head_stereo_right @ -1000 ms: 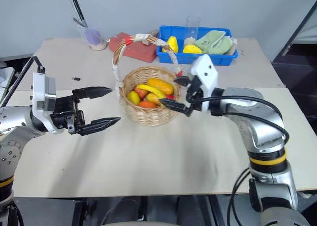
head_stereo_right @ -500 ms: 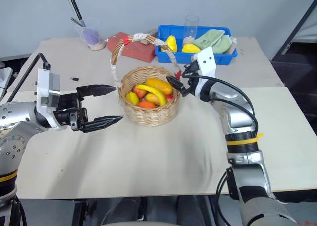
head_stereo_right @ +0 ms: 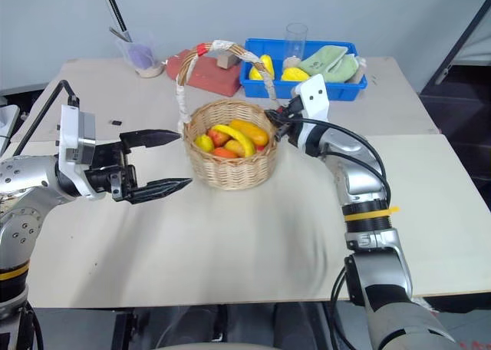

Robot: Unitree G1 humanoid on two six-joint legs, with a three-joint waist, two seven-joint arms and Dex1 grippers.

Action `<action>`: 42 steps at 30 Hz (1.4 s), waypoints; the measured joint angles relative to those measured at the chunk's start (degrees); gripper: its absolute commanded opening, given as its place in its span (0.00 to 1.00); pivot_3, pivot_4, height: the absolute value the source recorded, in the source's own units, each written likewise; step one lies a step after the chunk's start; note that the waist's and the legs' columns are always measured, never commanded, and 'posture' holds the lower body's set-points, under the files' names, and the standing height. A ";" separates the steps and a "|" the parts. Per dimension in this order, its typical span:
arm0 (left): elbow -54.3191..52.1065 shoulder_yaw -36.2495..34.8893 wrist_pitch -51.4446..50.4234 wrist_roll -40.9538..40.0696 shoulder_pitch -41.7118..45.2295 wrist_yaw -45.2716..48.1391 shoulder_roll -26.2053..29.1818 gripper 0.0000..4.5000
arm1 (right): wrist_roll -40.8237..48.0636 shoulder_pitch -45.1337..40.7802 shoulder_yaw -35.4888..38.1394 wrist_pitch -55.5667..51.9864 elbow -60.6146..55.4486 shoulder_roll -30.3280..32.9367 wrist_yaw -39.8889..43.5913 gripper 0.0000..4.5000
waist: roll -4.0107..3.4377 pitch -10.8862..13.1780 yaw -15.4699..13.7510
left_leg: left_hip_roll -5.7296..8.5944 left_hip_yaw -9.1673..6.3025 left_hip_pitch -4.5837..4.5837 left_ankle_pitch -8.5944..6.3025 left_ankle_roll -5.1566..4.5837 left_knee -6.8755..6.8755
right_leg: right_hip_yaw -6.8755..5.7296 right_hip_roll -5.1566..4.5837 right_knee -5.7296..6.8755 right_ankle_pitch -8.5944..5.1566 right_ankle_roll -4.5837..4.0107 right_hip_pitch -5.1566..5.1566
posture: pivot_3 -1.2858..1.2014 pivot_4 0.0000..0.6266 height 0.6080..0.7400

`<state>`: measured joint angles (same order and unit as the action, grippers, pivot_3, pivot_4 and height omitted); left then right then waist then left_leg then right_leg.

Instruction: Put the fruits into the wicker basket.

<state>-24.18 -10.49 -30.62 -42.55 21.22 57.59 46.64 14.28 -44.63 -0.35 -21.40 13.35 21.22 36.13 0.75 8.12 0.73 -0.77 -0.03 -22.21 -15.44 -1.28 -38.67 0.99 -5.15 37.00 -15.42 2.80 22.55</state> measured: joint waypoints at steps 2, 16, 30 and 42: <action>0.28 0.28 0.23 0.27 0.41 0.05 -0.14 1.00 | 0.00 1.01 0.81 1.01 -0.35 1.11 0.12 0.03 | 0.00 0.00 -0.11 | 0.03 0.00 -0.03 0.00 0.00 0.00 | -0.01 -0.04 -0.01 0.00 0.00 0.00 | 0.52 0.24 1.00; 2.75 2.90 1.85 2.21 3.75 0.51 -3.26 1.00 | -1.44 7.37 12.71 7.41 6.34 14.32 -2.66 0.03 | 0.00 0.02 0.46 | -0.04 0.11 0.01 0.00 -0.01 0.02 | 0.13 0.03 -0.21 0.00 0.01 -0.07 | 0.52 0.24 1.00; 3.46 0.70 1.70 7.21 -3.00 -5.31 -2.01 1.00 | 3.64 18.81 15.97 -1.21 -6.88 20.77 1.23 0.79 | -0.02 0.03 -0.31 | -0.05 0.06 -0.05 -0.04 -0.07 0.03 | 0.07 -0.05 -0.27 0.00 0.02 -0.11 | 0.52 0.24 1.00; 1.69 -14.92 0.36 16.32 -33.49 -9.02 3.48 1.00 | 7.39 37.29 16.49 -5.50 -21.67 39.07 22.69 0.79 | -0.01 0.05 -0.24 | -0.17 0.13 0.37 -0.04 -0.06 0.46 | 0.16 -0.11 -0.86 -0.02 -0.01 -0.36 | 0.52 0.24 1.00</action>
<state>-22.49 -25.41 -30.26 -26.23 -12.27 48.57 50.12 21.67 -7.34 16.14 -26.90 -8.32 60.30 58.81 0.75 8.17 0.50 -0.94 0.09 -21.85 -15.48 -1.33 -38.20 1.15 -5.26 36.14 -15.44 2.79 22.19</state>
